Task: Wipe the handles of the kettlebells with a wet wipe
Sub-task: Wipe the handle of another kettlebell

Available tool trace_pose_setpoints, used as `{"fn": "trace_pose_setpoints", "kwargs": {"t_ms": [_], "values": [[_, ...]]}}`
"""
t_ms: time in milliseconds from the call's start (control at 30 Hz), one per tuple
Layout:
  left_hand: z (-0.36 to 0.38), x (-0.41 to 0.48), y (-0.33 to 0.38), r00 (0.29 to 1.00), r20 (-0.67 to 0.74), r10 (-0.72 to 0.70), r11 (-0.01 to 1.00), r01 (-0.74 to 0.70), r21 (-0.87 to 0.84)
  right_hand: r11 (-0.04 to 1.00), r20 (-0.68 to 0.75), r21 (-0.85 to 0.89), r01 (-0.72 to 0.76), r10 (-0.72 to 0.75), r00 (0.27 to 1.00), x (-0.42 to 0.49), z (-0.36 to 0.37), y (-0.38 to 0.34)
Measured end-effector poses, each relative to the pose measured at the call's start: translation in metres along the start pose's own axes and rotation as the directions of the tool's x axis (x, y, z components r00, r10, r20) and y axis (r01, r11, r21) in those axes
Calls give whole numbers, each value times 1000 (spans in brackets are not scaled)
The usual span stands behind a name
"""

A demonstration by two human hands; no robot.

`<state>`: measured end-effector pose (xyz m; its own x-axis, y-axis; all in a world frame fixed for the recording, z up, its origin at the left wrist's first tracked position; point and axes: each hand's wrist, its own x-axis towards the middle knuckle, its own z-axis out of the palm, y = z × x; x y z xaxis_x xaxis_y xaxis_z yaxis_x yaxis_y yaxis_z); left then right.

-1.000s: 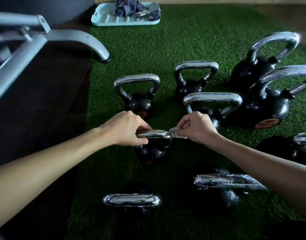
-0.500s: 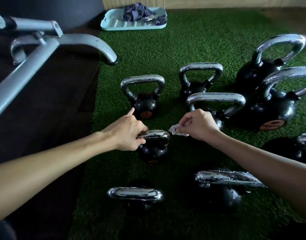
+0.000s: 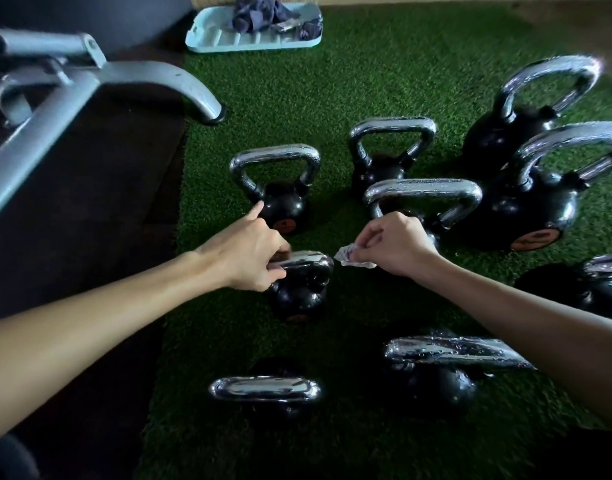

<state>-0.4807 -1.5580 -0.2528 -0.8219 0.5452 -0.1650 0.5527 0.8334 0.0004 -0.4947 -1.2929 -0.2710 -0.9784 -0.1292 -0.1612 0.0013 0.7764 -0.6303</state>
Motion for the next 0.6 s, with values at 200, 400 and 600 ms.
{"fn": "trace_pose_setpoints", "kwargs": {"t_ms": [200,400,600], "values": [[10,-1,-1,991,-86,-101,958,74,-276,999,1,25,48,-48,999,0,4,-3],[-1,-7,-24,986,-28,-162,843,124,-523,992,-76,96,84,-77,994,-3,6,-4],[-33,13,-67,841,-345,-416,846,219,-486,958,-186,157,241,-211,960,27,2,-42]]}}
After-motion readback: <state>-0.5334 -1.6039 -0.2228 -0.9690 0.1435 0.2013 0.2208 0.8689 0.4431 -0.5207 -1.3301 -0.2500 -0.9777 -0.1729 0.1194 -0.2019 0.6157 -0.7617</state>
